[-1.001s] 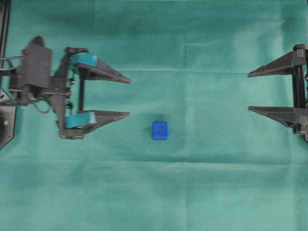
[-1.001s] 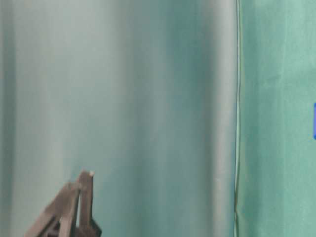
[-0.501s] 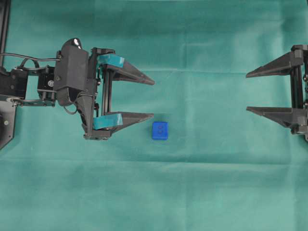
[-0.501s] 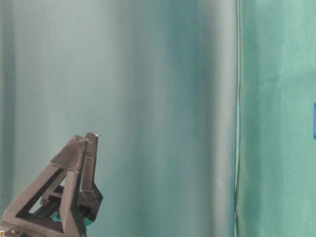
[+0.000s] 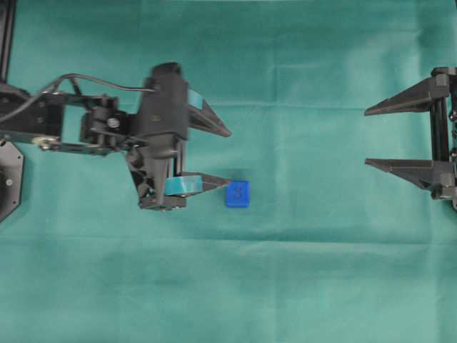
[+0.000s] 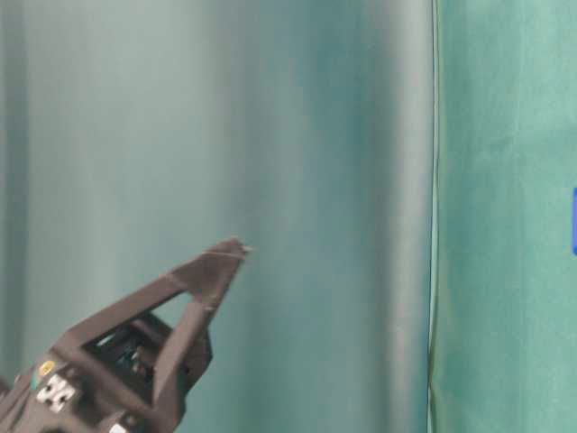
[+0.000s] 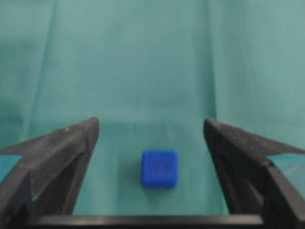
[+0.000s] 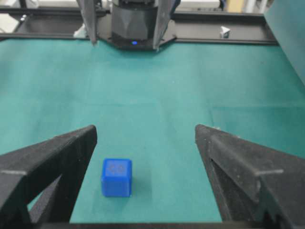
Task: Handover the blue block to the right arm after grasping it with the left arm, then place it in the designated position.
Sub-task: 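Move the open left gripper right to straddle the blue cube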
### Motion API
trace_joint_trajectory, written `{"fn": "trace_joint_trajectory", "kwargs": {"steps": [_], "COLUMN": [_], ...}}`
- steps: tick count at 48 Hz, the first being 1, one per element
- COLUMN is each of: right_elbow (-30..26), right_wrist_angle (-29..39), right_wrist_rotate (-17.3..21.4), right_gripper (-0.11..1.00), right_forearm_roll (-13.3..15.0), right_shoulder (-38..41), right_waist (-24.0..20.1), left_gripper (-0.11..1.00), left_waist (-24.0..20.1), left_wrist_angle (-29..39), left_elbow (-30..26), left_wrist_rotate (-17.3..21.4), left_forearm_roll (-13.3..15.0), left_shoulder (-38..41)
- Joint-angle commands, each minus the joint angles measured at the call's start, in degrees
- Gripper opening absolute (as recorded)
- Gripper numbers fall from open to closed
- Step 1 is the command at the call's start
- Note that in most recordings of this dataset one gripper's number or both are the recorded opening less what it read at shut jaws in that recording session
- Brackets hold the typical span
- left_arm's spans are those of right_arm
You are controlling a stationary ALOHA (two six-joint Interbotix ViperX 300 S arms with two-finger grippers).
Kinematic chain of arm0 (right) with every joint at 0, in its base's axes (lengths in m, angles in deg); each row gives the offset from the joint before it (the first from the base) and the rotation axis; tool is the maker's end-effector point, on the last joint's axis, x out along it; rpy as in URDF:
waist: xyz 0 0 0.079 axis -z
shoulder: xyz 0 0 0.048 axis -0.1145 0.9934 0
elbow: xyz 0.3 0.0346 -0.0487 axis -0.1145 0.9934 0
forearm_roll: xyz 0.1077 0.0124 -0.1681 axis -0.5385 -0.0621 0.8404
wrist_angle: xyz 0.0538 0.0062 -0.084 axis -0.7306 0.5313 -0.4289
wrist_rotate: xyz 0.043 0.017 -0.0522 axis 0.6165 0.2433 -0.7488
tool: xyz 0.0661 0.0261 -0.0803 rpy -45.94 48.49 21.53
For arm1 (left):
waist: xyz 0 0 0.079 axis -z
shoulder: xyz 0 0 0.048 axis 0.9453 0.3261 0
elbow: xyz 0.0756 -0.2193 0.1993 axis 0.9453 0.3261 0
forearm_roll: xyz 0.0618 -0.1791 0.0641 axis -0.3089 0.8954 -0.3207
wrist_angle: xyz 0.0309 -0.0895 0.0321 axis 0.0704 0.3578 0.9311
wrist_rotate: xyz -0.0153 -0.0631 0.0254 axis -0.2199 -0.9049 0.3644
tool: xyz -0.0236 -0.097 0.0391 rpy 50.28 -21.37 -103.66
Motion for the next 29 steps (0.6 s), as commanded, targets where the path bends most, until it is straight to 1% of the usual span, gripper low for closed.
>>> {"fn": "trace_joint_trajectory", "kwargs": {"steps": [1, 7, 12, 29], "right_elbow": [-1.7, -1.7, -1.7, -2.0], "right_wrist_angle": [-0.4, -0.4, -0.4, -0.3], "right_wrist_rotate": [0.1, 0.1, 0.1, 0.1], "right_gripper": [0.94, 0.94, 0.94, 0.94], "right_forearm_roll": [0.0, -0.1, 0.0, 0.0], "right_shoulder": [0.5, 0.8, 1.1, 1.2], "right_waist": [0.2, 0.2, 0.1, 0.2], "left_gripper": [0.99, 0.99, 0.99, 0.99], "left_waist": [0.0, 0.1, 0.0, 0.1], "left_wrist_angle": [4.7, 10.1, 12.6, 12.4], "left_elbow": [-4.0, -7.3, -8.6, -8.9], "left_wrist_rotate": [0.1, -0.1, -0.1, -0.1], "left_forearm_roll": [-0.1, -0.1, -0.1, -0.2], "left_shoulder": [0.6, 2.3, 3.2, 3.3]}}
